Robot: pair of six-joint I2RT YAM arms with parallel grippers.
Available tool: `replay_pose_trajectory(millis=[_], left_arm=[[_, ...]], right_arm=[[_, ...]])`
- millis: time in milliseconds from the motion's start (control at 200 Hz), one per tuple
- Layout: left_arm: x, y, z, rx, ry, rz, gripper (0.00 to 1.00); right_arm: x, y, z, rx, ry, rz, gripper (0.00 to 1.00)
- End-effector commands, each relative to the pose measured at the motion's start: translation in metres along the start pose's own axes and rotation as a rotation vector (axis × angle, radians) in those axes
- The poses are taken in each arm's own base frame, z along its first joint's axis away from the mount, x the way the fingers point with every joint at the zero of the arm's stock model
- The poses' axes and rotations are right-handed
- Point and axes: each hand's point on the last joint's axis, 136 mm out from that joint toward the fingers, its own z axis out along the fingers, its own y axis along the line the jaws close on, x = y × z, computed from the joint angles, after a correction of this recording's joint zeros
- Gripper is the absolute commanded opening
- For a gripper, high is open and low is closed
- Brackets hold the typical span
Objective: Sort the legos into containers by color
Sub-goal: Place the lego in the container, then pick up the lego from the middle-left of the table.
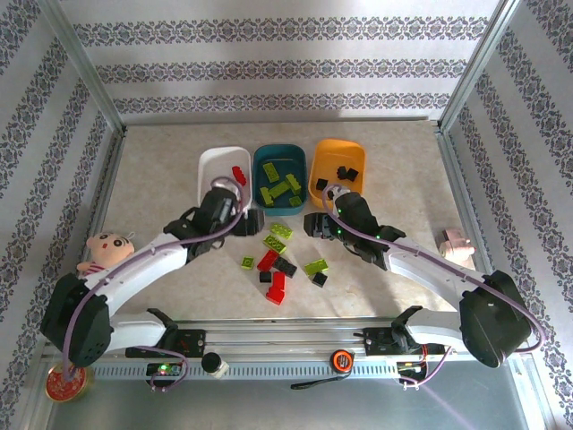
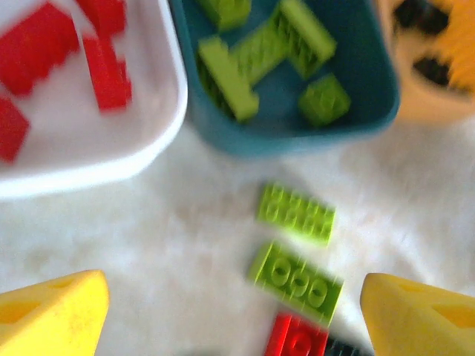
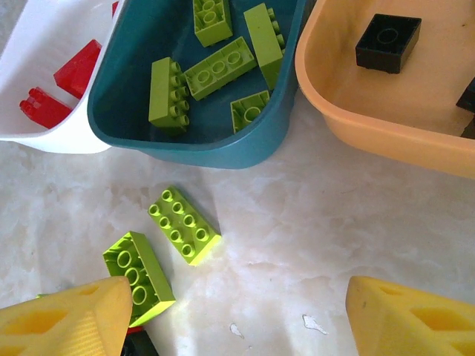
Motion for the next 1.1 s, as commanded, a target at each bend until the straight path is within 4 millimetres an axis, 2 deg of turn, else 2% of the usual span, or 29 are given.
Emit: replay_pose_trajectory(millis=[0,125,245,405,790,1094], left_arm=[[0.041,-0.003,-0.001,-0.013,0.109,0.029,0.85],[0.069,-0.014,0.005,0.002,0.182,0.065,0.77],[0.084,-0.011,0.014,-0.009,0.226,0.062,0.7],[0.093,-0.009,0.022,-0.019,0.262,0.069,0.64],[0.111,0.013,0.027,-0.106,0.314,0.088,0.54],[0.121,0.025,0.035,-0.152,0.352,0.105,0.51]], right_arm=[[0.003,-0.001,0.002,-0.008,0.007,0.022,0.76],[0.002,0.0,0.002,-0.011,0.004,0.025,0.76],[0.003,0.0,0.001,-0.011,0.005,0.024,0.76],[0.003,-0.001,-0.001,-0.008,0.005,0.02,0.76],[0.001,-0.001,-0.002,-0.007,-0.001,0.019,0.76],[-0.001,-0.003,-0.004,-0.003,-0.003,0.018,0.77]])
